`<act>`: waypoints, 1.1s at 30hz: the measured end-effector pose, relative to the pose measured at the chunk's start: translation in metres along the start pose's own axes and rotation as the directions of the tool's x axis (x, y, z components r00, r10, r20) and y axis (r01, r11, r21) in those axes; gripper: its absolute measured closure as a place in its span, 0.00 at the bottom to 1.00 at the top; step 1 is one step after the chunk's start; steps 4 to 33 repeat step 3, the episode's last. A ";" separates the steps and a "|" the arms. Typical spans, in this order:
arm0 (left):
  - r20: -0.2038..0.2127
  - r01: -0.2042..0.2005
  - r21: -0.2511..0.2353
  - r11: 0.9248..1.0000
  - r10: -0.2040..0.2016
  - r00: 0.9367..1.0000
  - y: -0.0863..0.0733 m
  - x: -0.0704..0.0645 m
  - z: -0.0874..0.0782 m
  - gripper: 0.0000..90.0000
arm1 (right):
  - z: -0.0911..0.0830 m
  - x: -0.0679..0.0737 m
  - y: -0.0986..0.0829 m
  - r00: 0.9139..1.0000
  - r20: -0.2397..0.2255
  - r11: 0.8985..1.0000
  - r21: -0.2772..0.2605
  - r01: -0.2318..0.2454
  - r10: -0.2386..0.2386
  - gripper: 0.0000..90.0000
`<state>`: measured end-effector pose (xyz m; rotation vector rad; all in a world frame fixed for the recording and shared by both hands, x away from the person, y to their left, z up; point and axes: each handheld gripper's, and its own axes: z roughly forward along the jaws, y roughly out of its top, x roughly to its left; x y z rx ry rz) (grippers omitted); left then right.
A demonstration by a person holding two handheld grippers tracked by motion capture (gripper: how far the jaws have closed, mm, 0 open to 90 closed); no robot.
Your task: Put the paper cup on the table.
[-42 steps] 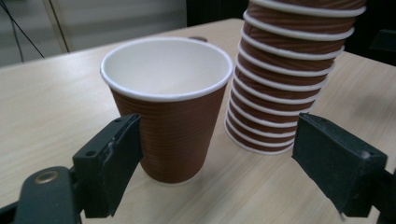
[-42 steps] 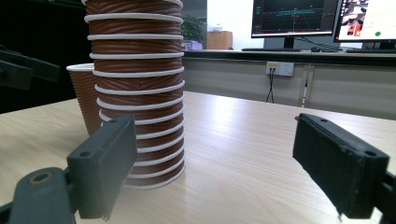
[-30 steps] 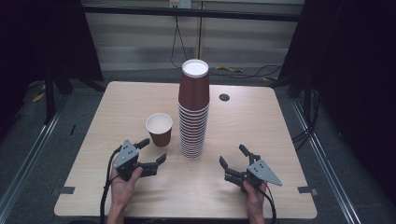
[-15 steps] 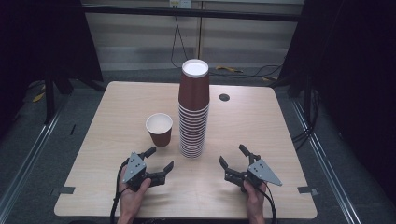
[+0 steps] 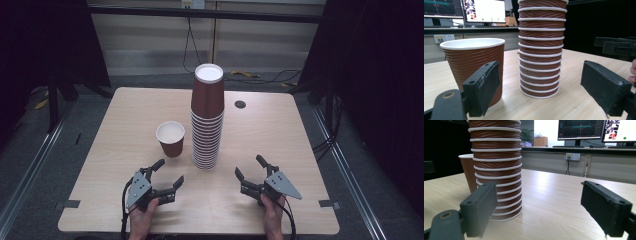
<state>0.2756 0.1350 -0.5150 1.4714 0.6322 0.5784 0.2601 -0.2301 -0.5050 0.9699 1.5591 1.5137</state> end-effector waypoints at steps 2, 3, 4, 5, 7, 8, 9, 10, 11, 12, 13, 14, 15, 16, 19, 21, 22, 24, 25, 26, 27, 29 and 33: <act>0.001 0.003 0.000 1.000 -0.003 1.000 0.000 0.000 0.000 0.17 | 0.000 0.000 0.000 1.000 0.002 1.000 0.000 0.000 0.000 0.15; 0.002 0.004 0.000 1.000 -0.004 1.000 0.000 0.000 0.000 0.17 | 0.000 0.000 0.000 1.000 0.001 1.000 0.000 0.000 0.000 0.15; 0.002 0.004 0.000 1.000 -0.004 1.000 0.000 0.000 0.000 0.17 | 0.000 0.000 0.000 1.000 0.001 1.000 0.000 0.000 0.000 0.15; 0.002 0.004 0.000 1.000 -0.004 1.000 0.000 0.000 0.000 0.17 | 0.000 0.000 0.000 1.000 0.001 1.000 0.000 0.000 0.000 0.15; 0.002 0.004 0.000 1.000 -0.004 1.000 0.000 0.000 0.000 0.17 | 0.000 0.000 0.000 1.000 0.001 1.000 0.000 0.000 0.000 0.15; 0.002 0.004 0.000 1.000 -0.004 1.000 0.000 0.000 0.000 0.17 | 0.000 0.000 0.000 1.000 0.001 1.000 0.000 0.000 0.000 0.15; 0.002 0.004 0.000 1.000 -0.004 1.000 0.000 0.000 0.000 0.17 | 0.000 0.000 0.000 1.000 0.001 1.000 0.000 0.000 0.000 0.15; 0.002 0.004 0.000 1.000 -0.004 1.000 0.000 0.000 0.000 0.17 | 0.000 0.000 0.000 1.000 0.001 1.000 0.000 0.000 0.000 0.15; 0.002 0.004 0.000 1.000 -0.004 1.000 0.000 0.000 0.000 0.17 | 0.000 0.000 0.000 1.000 0.001 1.000 0.000 0.000 0.000 0.15; 0.002 0.004 0.000 1.000 -0.004 1.000 0.000 0.000 0.000 0.17 | 0.000 0.000 0.000 1.000 0.001 1.000 0.000 0.000 0.000 0.15; 0.002 0.004 0.000 1.000 -0.004 1.000 0.000 0.000 0.000 0.17 | 0.000 0.000 0.000 1.000 0.001 1.000 0.000 0.000 0.000 0.15; 0.002 0.004 0.000 1.000 -0.004 1.000 0.000 0.000 0.000 0.17 | 0.000 0.000 0.000 1.000 0.001 1.000 0.000 0.000 0.000 0.15; 0.002 0.004 0.000 1.000 -0.004 1.000 0.000 0.000 0.000 0.17 | 0.000 0.000 0.000 1.000 0.001 1.000 0.000 0.000 0.000 0.15; 0.002 0.004 0.000 1.000 -0.004 1.000 0.000 0.000 0.000 0.17 | 0.000 0.000 0.000 1.000 0.001 1.000 0.000 0.000 0.000 0.15; 0.002 0.004 0.000 1.000 -0.004 1.000 0.000 0.000 0.000 0.17 | 0.000 0.000 0.000 1.000 0.001 1.000 0.000 0.000 0.000 0.15; 0.002 0.004 0.000 1.000 -0.004 1.000 0.000 0.000 0.000 0.17 | 0.000 0.000 0.000 1.000 0.001 1.000 0.000 0.000 0.000 0.15; 0.002 0.004 0.000 1.000 -0.004 1.000 0.000 0.000 0.000 0.17 | 0.000 0.000 0.000 1.000 0.001 1.000 0.000 0.000 0.000 0.15; 0.002 0.004 0.000 1.000 -0.004 1.000 0.000 0.000 0.000 0.17 | 0.000 0.000 0.000 1.000 0.001 1.000 0.000 0.000 0.000 0.15; 0.002 0.004 0.000 1.000 -0.004 1.000 0.000 0.000 0.000 0.17 | 0.000 0.000 0.000 1.000 0.001 1.000 0.000 0.000 0.000 0.15; 0.002 0.004 0.000 1.000 -0.004 1.000 0.000 0.000 0.000 0.17 | 0.000 0.000 0.000 1.000 0.001 1.000 0.000 0.000 0.000 0.15; 0.002 0.004 0.000 1.000 -0.004 1.000 0.000 0.000 0.000 0.17 | 0.000 0.000 0.000 1.000 0.001 1.000 0.000 0.000 0.000 0.15; 0.002 0.004 0.000 1.000 -0.004 1.000 0.000 0.000 0.000 0.17 | 0.000 0.000 0.000 1.000 0.001 1.000 0.000 0.000 0.000 0.15; 0.002 0.004 0.000 1.000 -0.004 1.000 0.000 0.000 0.000 0.17 | 0.000 0.000 0.000 1.000 0.001 1.000 0.000 0.000 0.000 0.15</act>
